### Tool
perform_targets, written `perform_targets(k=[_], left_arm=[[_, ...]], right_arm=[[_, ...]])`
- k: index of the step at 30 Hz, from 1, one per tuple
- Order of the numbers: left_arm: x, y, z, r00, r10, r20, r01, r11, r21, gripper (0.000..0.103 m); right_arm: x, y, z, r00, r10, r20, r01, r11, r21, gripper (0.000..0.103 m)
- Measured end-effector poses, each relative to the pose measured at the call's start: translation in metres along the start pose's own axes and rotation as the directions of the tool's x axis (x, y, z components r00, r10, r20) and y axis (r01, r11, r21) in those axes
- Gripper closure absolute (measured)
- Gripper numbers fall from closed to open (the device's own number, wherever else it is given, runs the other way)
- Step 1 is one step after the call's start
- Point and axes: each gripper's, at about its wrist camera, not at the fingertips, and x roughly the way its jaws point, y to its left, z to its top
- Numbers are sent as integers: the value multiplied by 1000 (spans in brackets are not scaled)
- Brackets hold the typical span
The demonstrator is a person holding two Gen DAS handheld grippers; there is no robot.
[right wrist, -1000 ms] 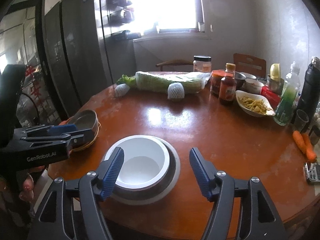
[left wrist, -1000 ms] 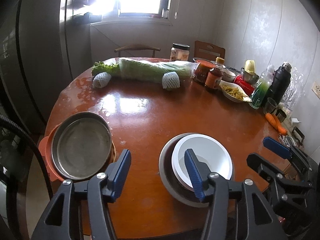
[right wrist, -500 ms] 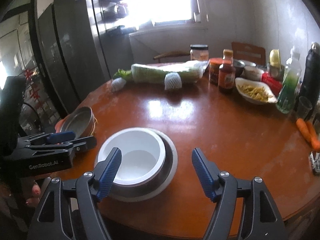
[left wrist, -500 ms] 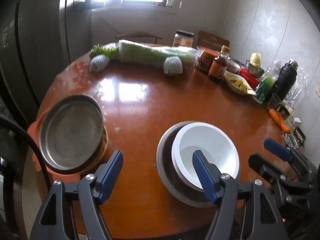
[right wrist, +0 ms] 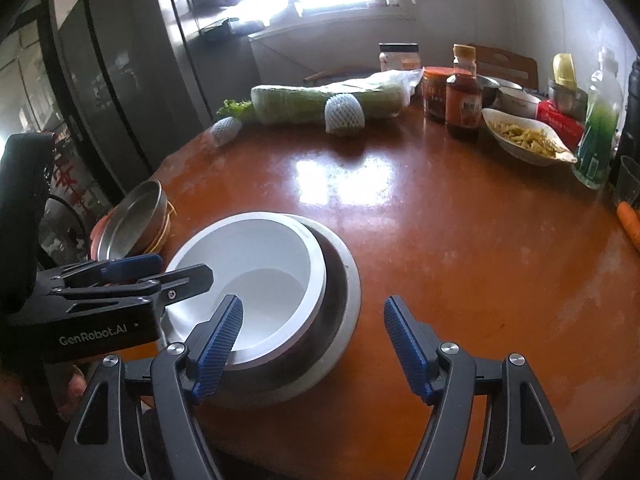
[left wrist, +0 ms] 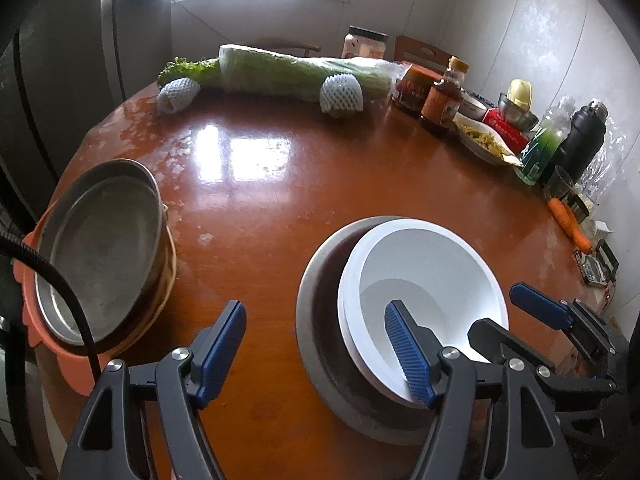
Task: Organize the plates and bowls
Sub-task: 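Grasp the steel mixing bowl rim with the left gripper, then lift the steel bowl with nested paper bowls toward the pink plate stack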
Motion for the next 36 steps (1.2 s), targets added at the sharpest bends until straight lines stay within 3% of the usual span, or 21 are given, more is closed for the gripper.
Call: perform_targets(k=[19, 24, 27, 36], left_arm=[[26, -1, -1, 999, -1, -33, 1, 1000, 1, 33], [27, -1, -1, 999, -34, -35, 33, 999, -3, 40], [28, -3, 0, 997, -70, -37, 70, 998, -8, 54], [23, -7, -3, 998, -53, -29, 53, 999, -7, 56]], right_arm=[[21, -6, -3, 998, 52, -28, -50, 997, 51, 29], [20, -2, -3, 997, 73, -12, -72, 997, 31, 38], [20, -4, -3, 996, 86, -9, -85, 996, 35, 40], [18, -4, -3, 996, 93, -7, -93, 995, 38, 44]])
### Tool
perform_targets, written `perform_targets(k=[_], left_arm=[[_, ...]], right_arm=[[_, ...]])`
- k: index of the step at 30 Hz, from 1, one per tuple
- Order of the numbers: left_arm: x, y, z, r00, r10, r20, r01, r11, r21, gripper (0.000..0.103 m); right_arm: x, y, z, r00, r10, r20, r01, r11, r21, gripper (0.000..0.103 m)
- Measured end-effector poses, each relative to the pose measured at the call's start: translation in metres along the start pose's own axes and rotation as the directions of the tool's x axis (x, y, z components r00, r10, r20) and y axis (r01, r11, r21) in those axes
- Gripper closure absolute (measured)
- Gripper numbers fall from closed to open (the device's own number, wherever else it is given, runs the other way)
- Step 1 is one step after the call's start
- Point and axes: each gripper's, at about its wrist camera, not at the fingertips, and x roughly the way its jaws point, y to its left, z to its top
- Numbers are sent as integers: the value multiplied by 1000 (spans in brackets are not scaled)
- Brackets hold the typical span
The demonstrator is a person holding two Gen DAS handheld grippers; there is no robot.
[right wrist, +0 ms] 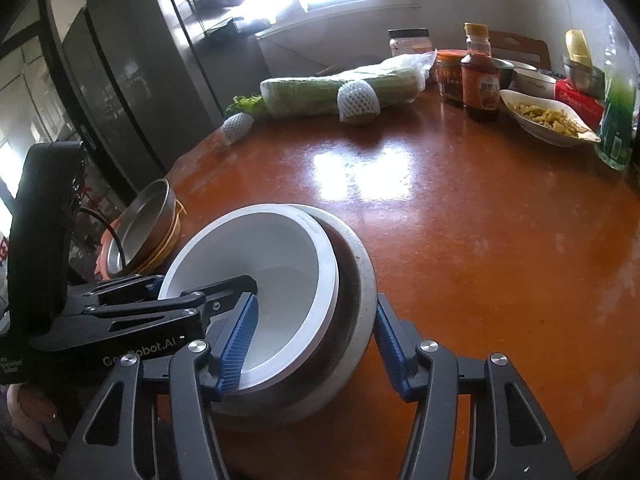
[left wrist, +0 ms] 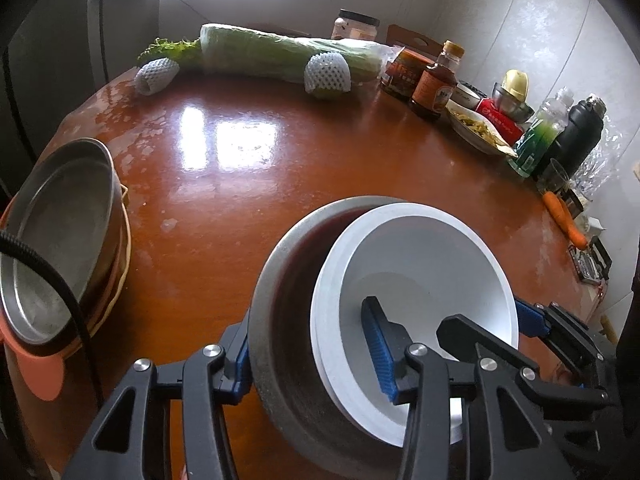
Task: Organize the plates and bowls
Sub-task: 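Lift the steel bowl with nested paper bowls toward the pink plate stack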
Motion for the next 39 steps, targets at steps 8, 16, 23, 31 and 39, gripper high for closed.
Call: perform_targets(k=[8, 16, 23, 31, 39], left_arm=[[-17, 1, 1, 999, 2, 32, -2, 1000, -2, 56], [-44, 7, 1, 997, -5, 83, 6, 1000, -18, 56], [-68, 25, 3, 992, 5, 130, 1, 999, -45, 56], [-80, 48, 7, 988, -4, 156, 14, 998, -62, 55], [-94, 71, 11, 982, -6, 187, 20, 997, -73, 56]], right_arm=[[-9, 8, 4, 1000, 3, 17, -3, 1000, -15, 44], [-26, 26, 11, 999, 4, 50, -1, 999, -48, 44], [-34, 51, 19, 997, 20, 73, -14, 996, -89, 44], [-26, 77, 27, 997, 22, 74, -13, 993, -119, 44], [-18, 99, 39, 997, 21, 75, -10, 989, -148, 44]])
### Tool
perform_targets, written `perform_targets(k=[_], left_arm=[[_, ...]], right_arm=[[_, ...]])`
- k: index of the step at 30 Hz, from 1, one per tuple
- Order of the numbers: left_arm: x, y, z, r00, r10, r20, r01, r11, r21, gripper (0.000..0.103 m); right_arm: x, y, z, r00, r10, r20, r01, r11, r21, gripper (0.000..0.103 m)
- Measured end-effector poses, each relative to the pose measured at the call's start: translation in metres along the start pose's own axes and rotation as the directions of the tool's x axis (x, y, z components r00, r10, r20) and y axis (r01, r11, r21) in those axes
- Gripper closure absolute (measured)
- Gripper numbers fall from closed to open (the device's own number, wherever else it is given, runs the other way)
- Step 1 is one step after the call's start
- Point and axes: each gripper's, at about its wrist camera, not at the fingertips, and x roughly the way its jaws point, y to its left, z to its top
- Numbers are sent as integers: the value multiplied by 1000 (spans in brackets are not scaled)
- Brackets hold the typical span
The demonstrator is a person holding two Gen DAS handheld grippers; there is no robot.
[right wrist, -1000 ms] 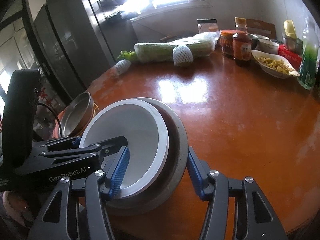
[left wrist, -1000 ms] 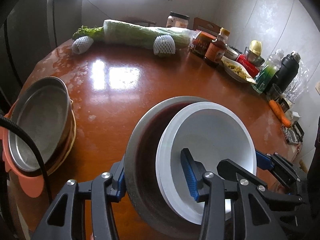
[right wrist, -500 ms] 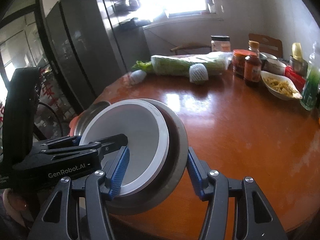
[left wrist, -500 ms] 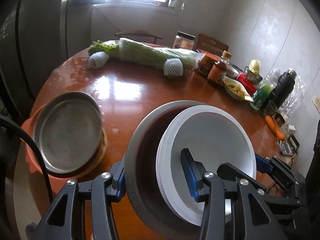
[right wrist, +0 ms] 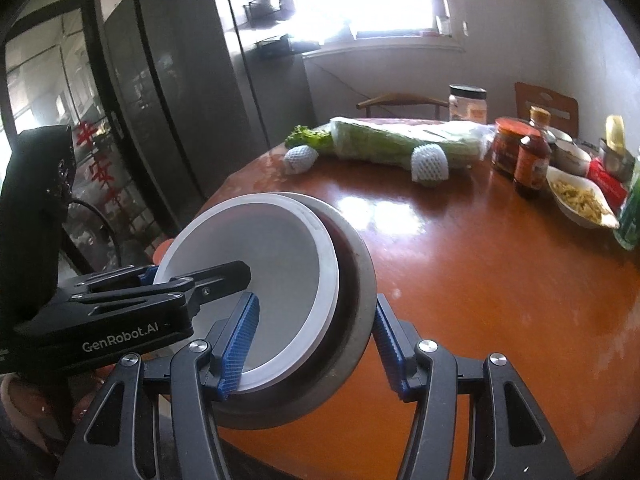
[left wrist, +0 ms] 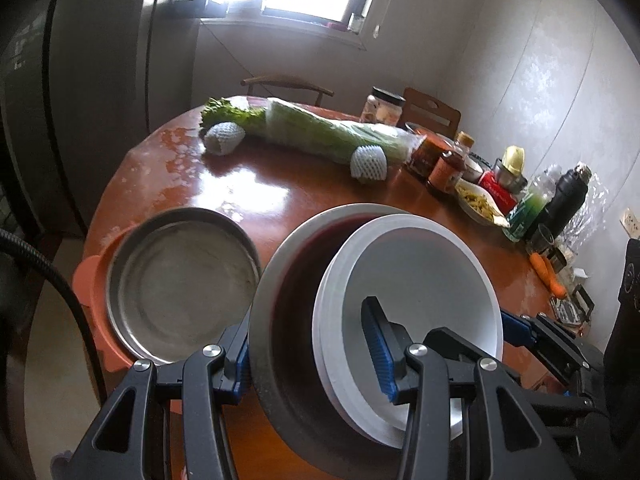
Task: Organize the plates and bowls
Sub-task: 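Lift the steel bowl with nested paper bowls toward the pink plate stack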
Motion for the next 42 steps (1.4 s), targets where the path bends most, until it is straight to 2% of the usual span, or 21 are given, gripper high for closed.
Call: perform_targets(k=[22, 34, 42], left_arm=[[-26, 79, 29, 993, 99, 56, -96, 993, -63, 56], [-29, 107, 29, 989, 134, 62, -127, 986, -105, 56], [-20, 118, 21, 989, 144, 46, -137, 983, -126, 56]], right_arm=[[53, 67, 61, 996, 88, 8, -86, 989, -117, 45], [69, 93, 71, 993, 118, -1, -116, 978, -172, 46], [83, 99, 67, 991, 132, -22, -134, 975, -178, 46]])
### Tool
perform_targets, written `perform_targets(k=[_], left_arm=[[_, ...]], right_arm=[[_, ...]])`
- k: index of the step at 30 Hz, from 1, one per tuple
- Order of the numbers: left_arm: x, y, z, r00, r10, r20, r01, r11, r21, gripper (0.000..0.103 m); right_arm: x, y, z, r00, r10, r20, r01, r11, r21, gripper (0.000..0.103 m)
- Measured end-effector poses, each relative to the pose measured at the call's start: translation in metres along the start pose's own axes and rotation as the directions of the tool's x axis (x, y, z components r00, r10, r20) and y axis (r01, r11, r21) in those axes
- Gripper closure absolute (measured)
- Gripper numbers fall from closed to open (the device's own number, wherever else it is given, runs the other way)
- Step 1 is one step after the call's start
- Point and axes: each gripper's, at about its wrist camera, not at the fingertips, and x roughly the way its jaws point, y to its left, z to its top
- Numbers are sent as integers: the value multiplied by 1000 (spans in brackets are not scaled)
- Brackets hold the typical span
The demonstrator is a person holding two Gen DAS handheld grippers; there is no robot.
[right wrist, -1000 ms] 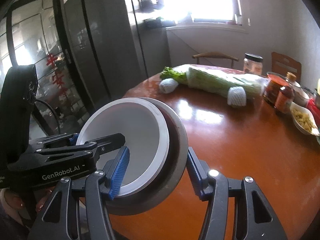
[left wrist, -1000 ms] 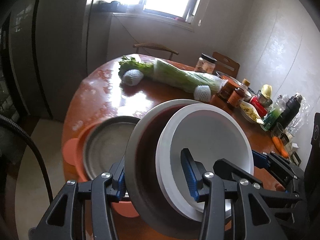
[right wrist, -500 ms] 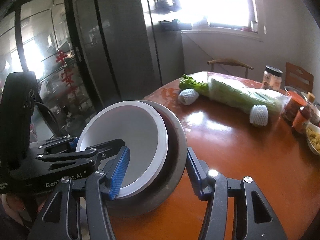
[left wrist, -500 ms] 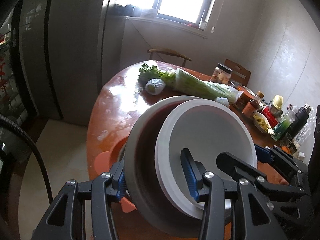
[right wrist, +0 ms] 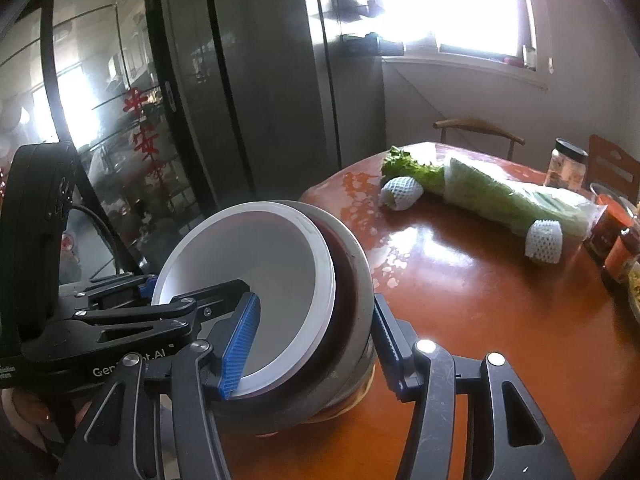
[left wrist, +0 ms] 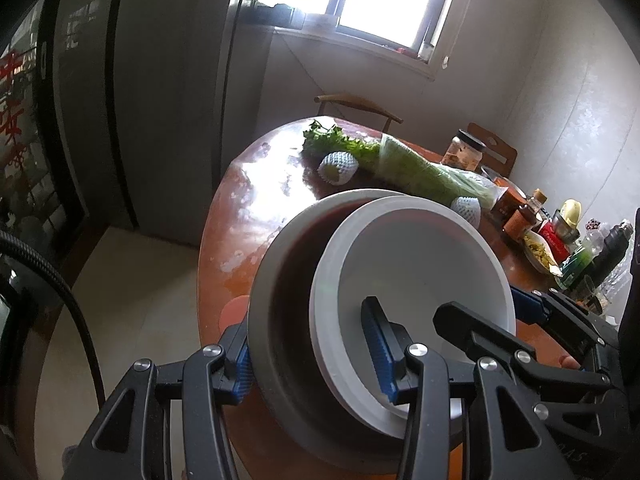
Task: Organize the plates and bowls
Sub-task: 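Lift the steel bowl with nested paper bowls toward the pink plate stack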
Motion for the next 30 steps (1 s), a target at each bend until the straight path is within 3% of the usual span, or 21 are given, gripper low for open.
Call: perform_targets(k=[10, 30], left_arm=[[28, 7, -11, 999, -1, -45, -1, 1000, -26, 56], [42, 6, -14, 998, 35, -55, -36, 999, -10, 56]], right_arm=[[22, -7, -13, 999, 4, -41, -4, 1000, 15, 46], [37, -14, -23, 998, 2, -67, 0, 999, 33, 47]])
